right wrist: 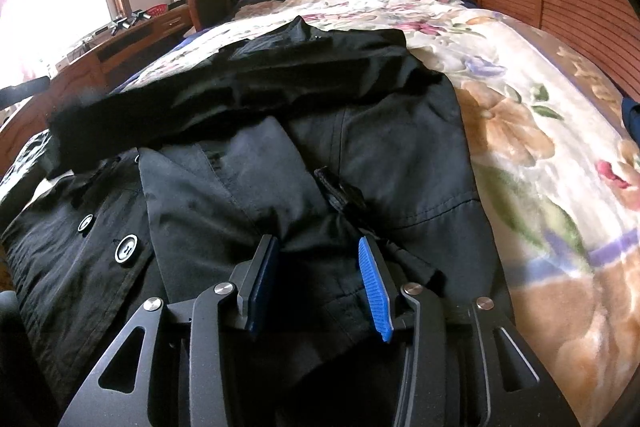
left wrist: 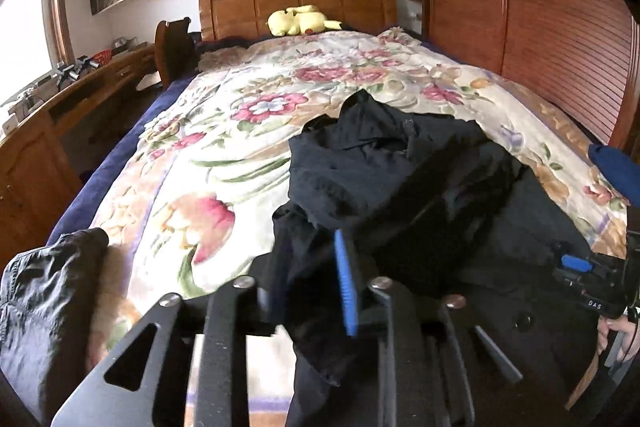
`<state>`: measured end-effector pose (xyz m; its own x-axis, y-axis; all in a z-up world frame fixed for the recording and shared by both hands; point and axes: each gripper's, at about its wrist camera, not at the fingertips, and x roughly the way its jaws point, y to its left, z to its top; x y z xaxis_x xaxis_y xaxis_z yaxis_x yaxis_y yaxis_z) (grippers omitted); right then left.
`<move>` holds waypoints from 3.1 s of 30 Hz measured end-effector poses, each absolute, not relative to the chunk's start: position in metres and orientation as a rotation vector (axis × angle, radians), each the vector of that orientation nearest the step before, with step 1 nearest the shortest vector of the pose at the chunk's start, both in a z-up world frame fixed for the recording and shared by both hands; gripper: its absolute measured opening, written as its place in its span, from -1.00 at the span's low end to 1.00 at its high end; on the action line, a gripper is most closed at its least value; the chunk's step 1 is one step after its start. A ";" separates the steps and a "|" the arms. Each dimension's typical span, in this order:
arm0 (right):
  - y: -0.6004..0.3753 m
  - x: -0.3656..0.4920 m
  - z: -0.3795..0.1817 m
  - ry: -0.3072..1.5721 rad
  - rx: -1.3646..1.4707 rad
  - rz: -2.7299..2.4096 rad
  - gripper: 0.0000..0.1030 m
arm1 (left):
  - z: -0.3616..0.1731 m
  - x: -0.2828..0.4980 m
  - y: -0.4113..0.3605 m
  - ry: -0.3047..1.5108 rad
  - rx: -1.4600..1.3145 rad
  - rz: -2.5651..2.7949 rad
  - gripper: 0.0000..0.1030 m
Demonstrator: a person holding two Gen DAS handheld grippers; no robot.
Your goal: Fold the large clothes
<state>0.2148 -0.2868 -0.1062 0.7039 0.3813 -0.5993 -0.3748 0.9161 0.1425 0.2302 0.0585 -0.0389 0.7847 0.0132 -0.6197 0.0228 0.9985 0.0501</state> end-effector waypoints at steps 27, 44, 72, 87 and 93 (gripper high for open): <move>-0.286 0.215 -0.107 0.669 0.004 0.418 -0.14 | -0.104 0.140 0.069 0.775 -0.012 -0.036 0.45; -0.277 0.210 -0.105 0.659 -0.069 0.377 -0.11 | -0.109 0.113 0.094 0.705 -0.056 -0.046 0.38; -0.374 0.123 -0.099 0.728 -0.109 0.313 0.04 | -0.130 0.094 0.090 0.816 -0.008 -0.058 0.07; -0.373 0.129 -0.106 0.737 -0.112 0.333 0.05 | -0.140 0.100 0.092 0.845 -0.049 -0.077 -0.08; -0.373 0.122 -0.105 0.733 -0.102 0.373 -0.17 | -0.139 0.098 0.088 0.848 -0.059 -0.109 -0.31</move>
<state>0.1223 -0.3727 -0.1049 0.6810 0.2961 -0.6697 -0.3666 0.9296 0.0382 0.0975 0.0883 -0.1392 0.6560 -0.1198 -0.7452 0.0731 0.9928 -0.0953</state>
